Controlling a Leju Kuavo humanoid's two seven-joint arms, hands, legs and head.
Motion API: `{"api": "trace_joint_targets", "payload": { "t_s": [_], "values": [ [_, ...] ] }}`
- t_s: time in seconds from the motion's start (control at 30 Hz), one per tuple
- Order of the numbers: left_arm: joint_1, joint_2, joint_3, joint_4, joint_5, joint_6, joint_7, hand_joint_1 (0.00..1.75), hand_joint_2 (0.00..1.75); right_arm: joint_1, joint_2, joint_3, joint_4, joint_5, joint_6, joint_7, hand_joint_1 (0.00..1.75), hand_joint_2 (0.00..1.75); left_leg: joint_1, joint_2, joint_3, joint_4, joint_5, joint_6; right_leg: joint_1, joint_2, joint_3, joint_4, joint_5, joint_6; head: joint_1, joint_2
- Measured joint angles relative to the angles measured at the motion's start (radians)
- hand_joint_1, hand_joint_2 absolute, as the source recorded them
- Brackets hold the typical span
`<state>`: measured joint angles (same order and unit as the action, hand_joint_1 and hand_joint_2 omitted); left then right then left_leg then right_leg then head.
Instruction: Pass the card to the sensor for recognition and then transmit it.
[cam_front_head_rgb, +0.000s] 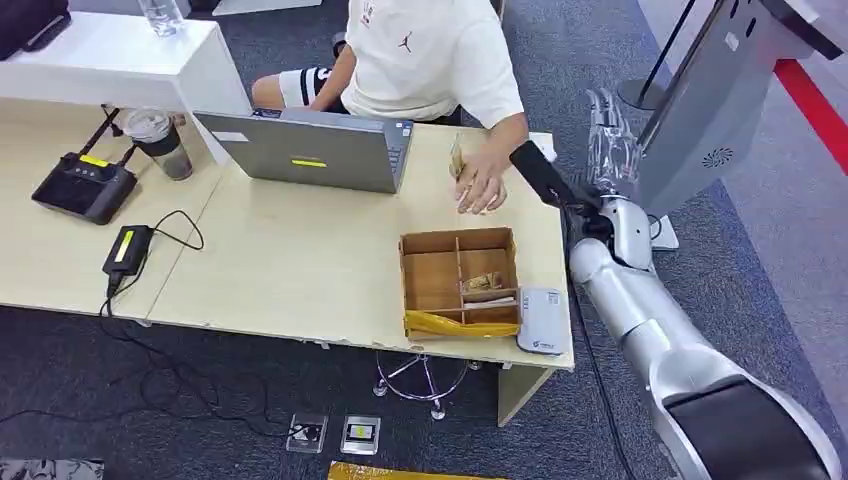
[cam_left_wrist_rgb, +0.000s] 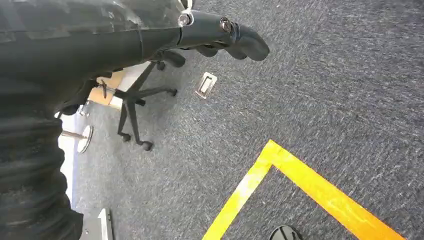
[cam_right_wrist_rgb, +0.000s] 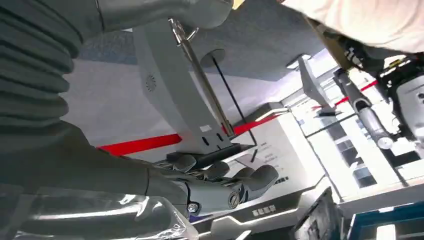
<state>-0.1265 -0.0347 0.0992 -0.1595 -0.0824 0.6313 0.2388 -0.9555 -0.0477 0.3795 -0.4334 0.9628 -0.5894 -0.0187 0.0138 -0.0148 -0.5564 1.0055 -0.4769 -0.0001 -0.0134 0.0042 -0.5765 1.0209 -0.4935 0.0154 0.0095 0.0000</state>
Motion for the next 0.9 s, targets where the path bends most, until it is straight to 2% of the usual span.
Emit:
{"api": "trace_joint_targets", "payload": {
  "t_s": [0.23, 0.37, 0.5, 0.73, 0.9],
  "values": [
    [0.001, -0.01, 0.0, 0.0, 0.011, 0.013, 0.026, 0.0, 1.75, 0.054, -0.097, -0.07, 0.0, -0.123, -0.014, -0.04, 0.0, 1.75, 0.0, 0.0, 0.0, 0.0, 0.0, 0.0, 0.0, -0.001, 0.0, 0.0, 0.0, 0.0, 0.0, 0.0],
    [0.002, -0.014, 0.0, 0.0, 0.018, 0.012, 0.033, 0.0, 1.75, 0.11, -0.158, -0.129, 0.0, -0.182, -0.015, -0.043, 0.0, 1.75, 0.0, 0.0, 0.0, 0.0, -0.001, 0.001, 0.0, -0.001, 0.0, -0.001, 0.0, 0.0, 0.0, 0.0],
    [0.004, 0.008, 0.0, 0.0, 0.031, -0.059, 0.031, 0.0, 1.75, 0.198, -0.219, -0.197, 0.0, -0.24, -0.008, -0.042, 0.0, 1.75, 0.0, 0.0, -0.001, 0.0, -0.001, 0.001, 0.0, -0.002, 0.0, -0.001, 0.0, 0.0, 0.0, 0.0],
    [0.001, 0.025, 0.0, 0.0, 0.039, -0.042, 0.06, 0.0, 1.75, 0.304, -0.26, -0.274, 0.013, -0.327, 0.007, -0.021, 0.0, 1.75, 0.001, -0.001, 0.001, 0.0, -0.002, 0.001, 0.001, -0.002, 0.001, 0.0, -0.001, 0.0, 0.0, 0.0],
    [0.002, 0.023, 0.0, 0.0, 0.045, -0.025, 0.086, 0.0, 1.75, 0.449, -0.26, -0.352, 0.054, -0.43, 0.044, 0.002, 0.0, 1.75, 0.0, -0.001, -0.001, 0.0, -0.003, 0.001, 0.001, -0.003, 0.0, 0.0, -0.002, 0.0, 0.0, 0.0]
  ]
}}
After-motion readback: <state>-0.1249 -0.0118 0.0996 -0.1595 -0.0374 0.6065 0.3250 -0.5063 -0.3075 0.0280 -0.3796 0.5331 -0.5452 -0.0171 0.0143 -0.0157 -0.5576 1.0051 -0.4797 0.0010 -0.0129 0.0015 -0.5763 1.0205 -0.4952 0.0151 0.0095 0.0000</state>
